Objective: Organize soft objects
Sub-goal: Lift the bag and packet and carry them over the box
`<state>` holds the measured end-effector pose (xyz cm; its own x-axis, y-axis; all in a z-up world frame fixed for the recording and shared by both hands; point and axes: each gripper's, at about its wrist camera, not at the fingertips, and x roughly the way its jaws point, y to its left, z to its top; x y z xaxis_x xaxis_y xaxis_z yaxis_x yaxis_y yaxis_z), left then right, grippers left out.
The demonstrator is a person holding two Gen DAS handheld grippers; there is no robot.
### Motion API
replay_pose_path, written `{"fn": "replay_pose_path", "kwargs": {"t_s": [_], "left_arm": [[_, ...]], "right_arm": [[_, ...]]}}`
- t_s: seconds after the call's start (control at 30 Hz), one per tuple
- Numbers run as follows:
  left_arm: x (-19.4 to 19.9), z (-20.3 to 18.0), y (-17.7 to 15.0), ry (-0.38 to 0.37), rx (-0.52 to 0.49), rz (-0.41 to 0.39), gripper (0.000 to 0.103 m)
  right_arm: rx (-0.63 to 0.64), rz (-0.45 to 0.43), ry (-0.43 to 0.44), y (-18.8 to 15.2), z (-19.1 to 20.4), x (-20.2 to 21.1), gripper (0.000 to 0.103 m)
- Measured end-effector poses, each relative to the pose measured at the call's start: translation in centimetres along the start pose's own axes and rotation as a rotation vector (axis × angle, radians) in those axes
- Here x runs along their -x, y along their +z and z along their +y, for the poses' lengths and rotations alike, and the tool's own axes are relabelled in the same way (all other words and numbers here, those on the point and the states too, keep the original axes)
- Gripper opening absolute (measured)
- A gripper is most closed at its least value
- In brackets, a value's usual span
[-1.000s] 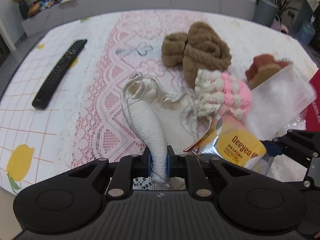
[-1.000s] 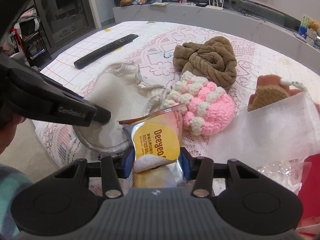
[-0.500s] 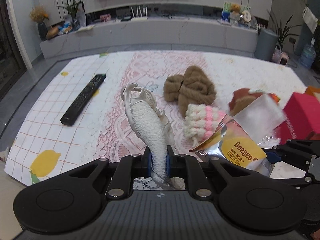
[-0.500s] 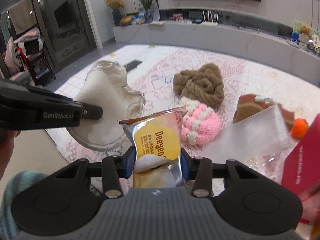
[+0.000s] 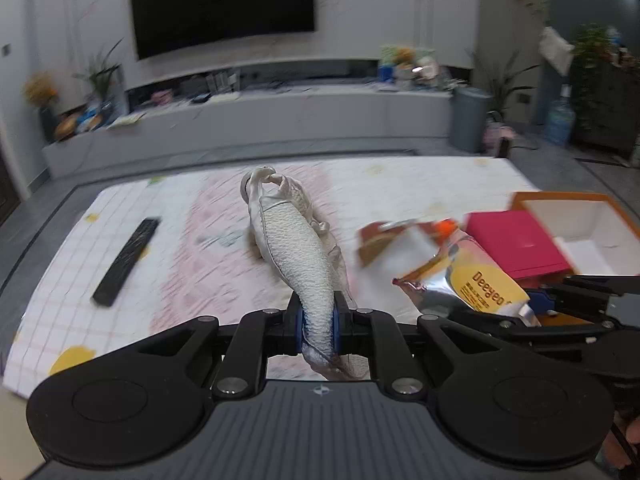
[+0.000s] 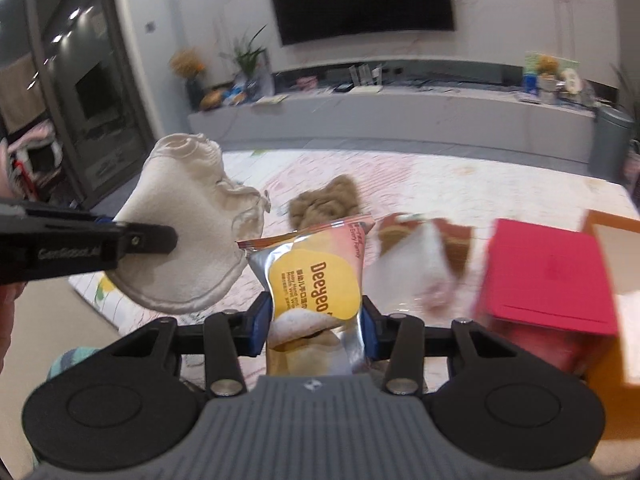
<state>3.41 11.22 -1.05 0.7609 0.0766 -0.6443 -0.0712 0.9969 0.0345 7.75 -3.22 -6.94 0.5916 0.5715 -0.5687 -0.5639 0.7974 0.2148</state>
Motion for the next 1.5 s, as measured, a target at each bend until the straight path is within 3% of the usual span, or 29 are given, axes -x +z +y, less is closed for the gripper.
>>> {"fn": "replay_pose_path", "kwargs": {"t_s": [0.23, 0.47, 0.8, 1.1, 1.5], "left_arm": [[0.7, -5.9, 2.0, -0.143, -0.076, -0.061, 0.014], [-1.0, -12.3, 5.4, -0.328, -0.134, -0.080, 0.014], [-7.2, -23.3, 9.2, -0.480, -0.257, -0.041, 0.014], [-13.2, -29.5, 9.8, -0.555, -0.255, 0.077, 0.014], [-18.7, -31.5, 8.2, -0.545, -0.229, 0.245, 0.014]], "right_arm": [[-0.061, -0.080, -0.090, -0.1, -4.7, 5.4, 0.044], [-0.108, -0.133, -0.210, 0.3, -11.1, 10.1, 0.045], [-0.165, -0.090, -0.446, 0.4, -22.7, 14.0, 0.045], [-0.191, 0.039, -0.565, -0.4, -31.4, 11.1, 0.045], [-0.165, 0.195, -0.559, -1.9, -36.1, 5.6, 0.045]]}}
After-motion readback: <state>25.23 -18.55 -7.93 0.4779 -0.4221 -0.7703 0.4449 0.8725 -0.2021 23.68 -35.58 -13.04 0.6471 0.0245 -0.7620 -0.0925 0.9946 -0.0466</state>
